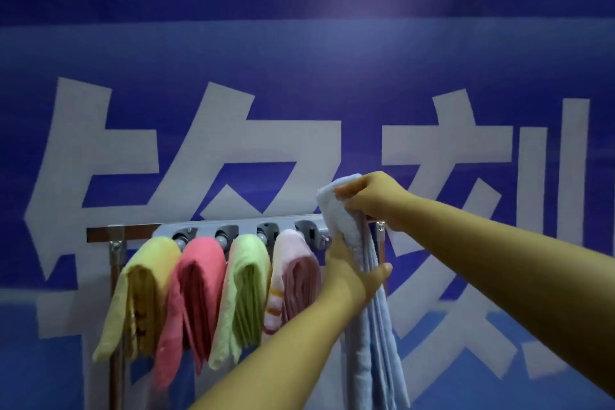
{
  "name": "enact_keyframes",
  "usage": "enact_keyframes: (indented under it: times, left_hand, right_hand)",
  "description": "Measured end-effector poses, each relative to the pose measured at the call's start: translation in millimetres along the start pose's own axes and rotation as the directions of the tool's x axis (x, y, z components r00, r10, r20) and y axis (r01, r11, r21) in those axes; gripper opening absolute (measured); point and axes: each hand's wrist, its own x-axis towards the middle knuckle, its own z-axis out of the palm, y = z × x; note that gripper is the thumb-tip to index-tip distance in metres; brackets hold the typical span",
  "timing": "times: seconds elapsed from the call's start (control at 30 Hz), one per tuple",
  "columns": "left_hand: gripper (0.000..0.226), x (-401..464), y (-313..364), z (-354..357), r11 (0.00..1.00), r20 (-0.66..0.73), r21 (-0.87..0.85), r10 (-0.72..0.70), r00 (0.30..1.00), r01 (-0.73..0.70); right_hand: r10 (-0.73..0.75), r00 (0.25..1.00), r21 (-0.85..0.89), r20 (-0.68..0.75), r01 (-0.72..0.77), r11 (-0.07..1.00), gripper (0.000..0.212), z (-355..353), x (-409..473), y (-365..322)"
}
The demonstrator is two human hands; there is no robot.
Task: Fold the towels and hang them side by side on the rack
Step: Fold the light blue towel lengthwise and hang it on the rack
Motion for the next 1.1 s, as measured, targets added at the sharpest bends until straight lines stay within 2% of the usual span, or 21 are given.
enact_keyframes:
  times: [0.13,0.23,0.3,0.4,0.57,0.67,0.77,0.87,0.93,1.0,1.1]
  left_hand:
    - [0.087,18.3,-3.6,0.5,0.998,-0.220,0.012,0.060,0.974,-0.059]
    - [0.091,30.1,-3.1,0.8,0.992,-0.323,0.128,0.054,0.945,-0.013]
    - [0.091,38.8,-3.8,1.5,0.990,-0.372,0.143,0.066,0.926,-0.013]
    - [0.091,50.6,-4.8,2.6,0.980,-0.401,0.191,0.021,0.916,0.061]
    - [0.082,74.5,-11.7,8.9,0.976,-0.436,0.158,-0.069,0.898,0.152]
    - [0.070,85.0,-18.1,5.9,0.987,-0.444,0.120,-0.042,0.895,0.106]
    - [0.069,89.1,-23.6,-1.3,0.960,-0.451,0.266,0.042,0.891,0.090]
    - [0.040,96.5,-27.2,-5.0,0.908,-0.403,0.418,0.146,0.904,0.040]
    - [0.030,96.6,-24.6,-9.8,0.819,-0.265,0.572,0.151,0.952,0.029]
    - [0.032,96.4,-23.1,-15.4,0.684,-0.117,0.729,0.112,0.987,0.008]
    - [0.041,92.2,-17.2,-20.9,0.616,0.079,0.784,0.026,0.997,-0.078]
  right_hand:
    - [-0.080,0.996,-0.068,0.042,0.083,0.994,0.036,8.8,21.8,-14.2]
    - [-0.104,0.993,-0.122,0.053,0.110,0.986,0.030,12.5,36.3,-25.6]
    - [-0.143,0.989,-0.133,0.046,0.148,0.980,0.030,14.7,43.3,-30.6]
    - [-0.209,0.977,-0.132,0.044,0.213,0.968,0.032,17.6,51.6,-33.4]
    - [-0.253,0.967,-0.137,0.026,0.255,0.957,0.038,20.1,65.2,-29.9]
    - [-0.262,0.965,-0.120,-0.030,0.257,0.959,0.036,18.8,71.4,-21.8]
    - [-0.235,0.963,-0.135,-0.135,0.217,0.967,0.029,14.0,74.8,-6.9]
    - [-0.173,0.951,-0.130,-0.257,0.143,0.981,0.031,3.3,77.1,15.1]
    - [-0.063,0.951,-0.080,-0.302,0.040,0.996,0.029,-6.3,77.5,33.1]
    - [0.052,0.946,0.017,-0.321,-0.049,0.999,0.025,-14.6,75.3,54.3]
    - [0.232,0.919,0.260,-0.318,-0.151,0.954,0.025,-22.3,62.9,88.4]
